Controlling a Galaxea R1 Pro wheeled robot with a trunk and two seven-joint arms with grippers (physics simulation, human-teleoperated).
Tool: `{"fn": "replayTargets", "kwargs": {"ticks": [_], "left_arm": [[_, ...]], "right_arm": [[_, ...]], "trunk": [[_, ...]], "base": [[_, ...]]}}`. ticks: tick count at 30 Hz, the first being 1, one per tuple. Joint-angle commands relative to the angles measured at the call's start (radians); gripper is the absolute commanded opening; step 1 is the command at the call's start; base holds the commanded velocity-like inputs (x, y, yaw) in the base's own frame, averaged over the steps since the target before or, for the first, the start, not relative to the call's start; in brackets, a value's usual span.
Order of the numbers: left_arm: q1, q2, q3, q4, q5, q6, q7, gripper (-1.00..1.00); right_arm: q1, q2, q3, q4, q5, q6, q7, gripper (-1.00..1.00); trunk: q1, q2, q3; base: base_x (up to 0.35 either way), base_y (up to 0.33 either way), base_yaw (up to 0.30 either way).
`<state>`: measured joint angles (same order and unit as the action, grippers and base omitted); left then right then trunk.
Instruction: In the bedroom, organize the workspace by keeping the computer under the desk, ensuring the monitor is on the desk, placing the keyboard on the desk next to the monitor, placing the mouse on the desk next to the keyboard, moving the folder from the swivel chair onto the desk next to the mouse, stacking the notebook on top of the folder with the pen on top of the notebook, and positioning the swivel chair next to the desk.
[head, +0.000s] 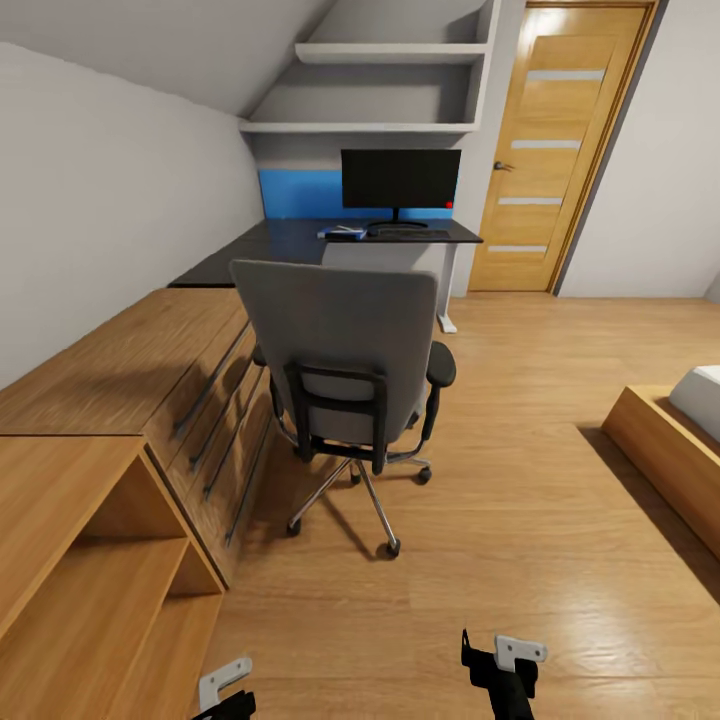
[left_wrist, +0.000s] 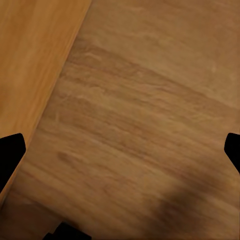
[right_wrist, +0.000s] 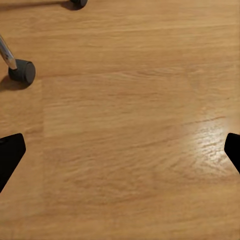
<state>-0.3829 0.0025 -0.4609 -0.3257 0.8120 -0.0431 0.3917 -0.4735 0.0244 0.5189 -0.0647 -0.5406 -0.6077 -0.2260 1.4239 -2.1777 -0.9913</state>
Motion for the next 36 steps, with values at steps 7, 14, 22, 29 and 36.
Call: {"fn": "replayTargets", "kwargs": {"ticks": [7, 14, 22, 29, 36], "left_arm": [[-0.001, 0.001, -0.008, 0.000, 0.010, -0.004, 0.006, 1.00], [-0.001, 0.001, -0.008, 0.000, 0.011, -0.005, 0.006, 1.00], [-0.151, 0.003, -0.008, -0.118, 0.012, 0.129, 0.012, 1.00], [-0.349, 0.000, -0.007, -0.122, 0.014, 0.282, 0.012, 1.00], [-0.407, 0.013, -0.006, -0.122, 0.016, 0.292, 0.005, 1.00]], "right_arm": [[0.000, -0.001, 0.008, -0.001, -0.003, -0.001, -0.007, 1.00], [0.000, 0.000, 0.009, -0.001, -0.002, -0.001, -0.008, 1.00], [-0.100, -0.007, 0.005, -0.084, -0.007, 0.060, -0.021, 1.00], [-0.316, -0.017, 0.003, -0.088, -0.010, 0.325, -0.025, 1.00], [-0.436, -0.027, -0.001, -0.105, -0.036, 0.502, -0.023, 1.00]], "trunk": [[0.027, -0.050, -0.023], [0.054, -0.099, -0.045], [0.084, -0.155, -0.070], [0.111, -0.204, -0.092], [0.138, -0.253, -0.114]], "base": [[0.000, 0.000, 0.000], [0.000, 0.000, 0.000], [0.000, 0.000, 0.000], [0.000, 0.000, 0.000], [0.000, 0.000, 0.000]]}}
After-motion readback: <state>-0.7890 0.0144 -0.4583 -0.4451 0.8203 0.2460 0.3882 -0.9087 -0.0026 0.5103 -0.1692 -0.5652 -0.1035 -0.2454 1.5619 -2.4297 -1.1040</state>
